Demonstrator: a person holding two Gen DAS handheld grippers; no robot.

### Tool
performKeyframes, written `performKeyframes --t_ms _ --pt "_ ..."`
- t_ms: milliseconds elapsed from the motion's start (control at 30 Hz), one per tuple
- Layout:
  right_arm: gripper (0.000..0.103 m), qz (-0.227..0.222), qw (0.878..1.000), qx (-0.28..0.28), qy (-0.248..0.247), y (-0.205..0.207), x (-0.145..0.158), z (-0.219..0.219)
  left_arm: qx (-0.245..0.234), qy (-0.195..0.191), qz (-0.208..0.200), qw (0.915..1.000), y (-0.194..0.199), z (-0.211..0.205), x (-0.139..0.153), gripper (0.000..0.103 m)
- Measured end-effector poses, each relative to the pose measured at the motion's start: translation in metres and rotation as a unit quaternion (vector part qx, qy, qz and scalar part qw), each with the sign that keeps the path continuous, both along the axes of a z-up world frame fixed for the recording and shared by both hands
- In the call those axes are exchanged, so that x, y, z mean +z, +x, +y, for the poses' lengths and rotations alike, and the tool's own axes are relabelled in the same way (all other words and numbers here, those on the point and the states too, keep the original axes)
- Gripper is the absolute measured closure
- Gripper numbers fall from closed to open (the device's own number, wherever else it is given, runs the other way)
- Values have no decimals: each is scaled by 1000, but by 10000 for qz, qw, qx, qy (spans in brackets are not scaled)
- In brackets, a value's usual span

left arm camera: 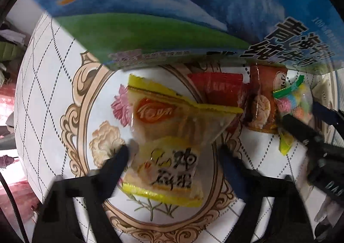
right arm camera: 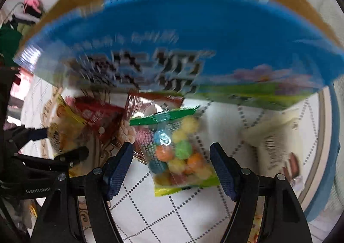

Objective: Organize snacks

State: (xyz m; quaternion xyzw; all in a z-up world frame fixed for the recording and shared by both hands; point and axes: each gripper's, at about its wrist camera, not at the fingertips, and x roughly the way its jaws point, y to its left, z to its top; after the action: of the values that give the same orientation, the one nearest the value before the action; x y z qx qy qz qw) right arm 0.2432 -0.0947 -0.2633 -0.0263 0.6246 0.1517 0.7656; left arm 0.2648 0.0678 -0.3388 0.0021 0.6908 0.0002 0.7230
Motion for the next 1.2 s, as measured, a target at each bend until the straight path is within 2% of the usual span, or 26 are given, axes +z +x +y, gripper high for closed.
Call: performKeyframes --t_ms 33,67,267,467,567,667,933,1200 --pt "37 3 10000 12 -51 -1 -4 2 18 36 4 10000 0 0 -1 52" --pt "38 6 9999 -1 -111 -2 -7 2 106 -25 -9 9999 0 2 -2 53" --pt "45 339 9989 -293 147 -17 -8 -17 734 -357 58 9966 -35 27 -5 55" --pt "45 1005 9933 -432 369 -67 -25 -39 1183 -694 557 9890 -93 40 -29 55" --pt "45 1220 9908 -437 391 -87 -35 -43 1162 -657 555 9895 -103 40 -38 52" --pt "45 1226 9910 -452 300 -101 -44 -42 1010 -524 565 9919 -104 29 -46 50" --pt "41 1237 9910 -497 125 -106 -58 -31 728 -150 565 9956 -102 -20 -67 47" --pt "36 1032 9939 -274 -272 -108 -72 4 748 -56 478 9960 -101 -33 -66 49"
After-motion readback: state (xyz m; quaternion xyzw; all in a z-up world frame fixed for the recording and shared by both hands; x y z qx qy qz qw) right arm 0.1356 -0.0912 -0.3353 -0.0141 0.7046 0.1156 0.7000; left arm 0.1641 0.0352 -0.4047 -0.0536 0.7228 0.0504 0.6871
